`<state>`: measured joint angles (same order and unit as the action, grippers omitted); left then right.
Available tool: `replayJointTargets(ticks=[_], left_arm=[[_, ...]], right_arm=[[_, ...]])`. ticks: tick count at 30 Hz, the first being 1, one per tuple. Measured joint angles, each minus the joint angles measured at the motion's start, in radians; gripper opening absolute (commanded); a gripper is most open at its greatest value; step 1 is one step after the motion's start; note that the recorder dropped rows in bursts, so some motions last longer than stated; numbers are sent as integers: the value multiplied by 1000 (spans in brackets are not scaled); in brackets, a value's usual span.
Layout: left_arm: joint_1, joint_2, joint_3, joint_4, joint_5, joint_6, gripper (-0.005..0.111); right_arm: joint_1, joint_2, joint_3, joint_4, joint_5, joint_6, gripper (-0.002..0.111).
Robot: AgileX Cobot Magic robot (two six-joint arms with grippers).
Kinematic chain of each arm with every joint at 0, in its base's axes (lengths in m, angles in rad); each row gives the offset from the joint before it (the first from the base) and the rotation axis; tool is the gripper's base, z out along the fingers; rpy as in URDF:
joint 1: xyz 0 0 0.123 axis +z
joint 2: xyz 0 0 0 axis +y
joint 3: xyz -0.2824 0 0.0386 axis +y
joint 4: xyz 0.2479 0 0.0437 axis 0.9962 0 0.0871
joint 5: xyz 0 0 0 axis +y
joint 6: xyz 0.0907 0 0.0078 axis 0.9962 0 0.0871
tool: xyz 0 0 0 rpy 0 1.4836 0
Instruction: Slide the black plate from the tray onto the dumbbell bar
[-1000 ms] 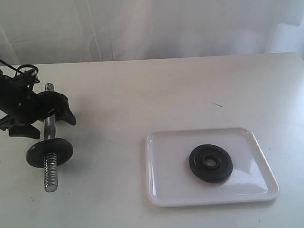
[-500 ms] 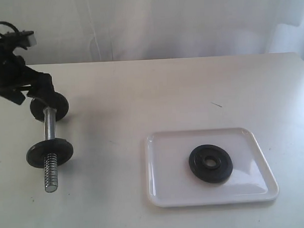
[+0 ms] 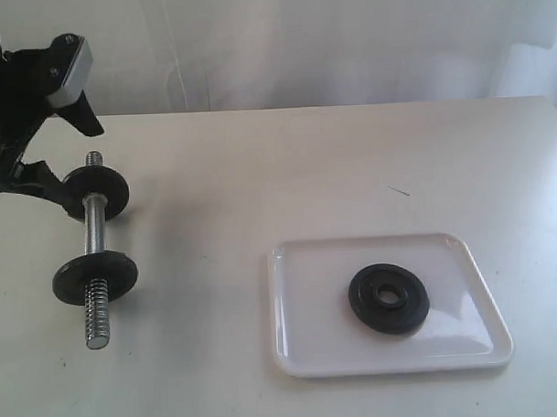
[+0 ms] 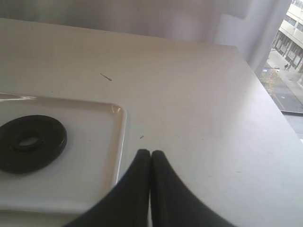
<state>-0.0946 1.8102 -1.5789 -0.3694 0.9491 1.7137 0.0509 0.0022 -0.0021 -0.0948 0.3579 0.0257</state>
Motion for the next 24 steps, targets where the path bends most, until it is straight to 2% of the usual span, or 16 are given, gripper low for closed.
replayJointTargets(ticks=[5,10,24], left_arm=[[0,51,0,-4,2,244,105],[-13,92,0,52,14,244,105],[-32,208,0,181,-116,244,105]], right_arm=[[0,0,0,0,0,12,0],[0,0,0,0,0,14,0],[0,0,0,0,0,16,0]])
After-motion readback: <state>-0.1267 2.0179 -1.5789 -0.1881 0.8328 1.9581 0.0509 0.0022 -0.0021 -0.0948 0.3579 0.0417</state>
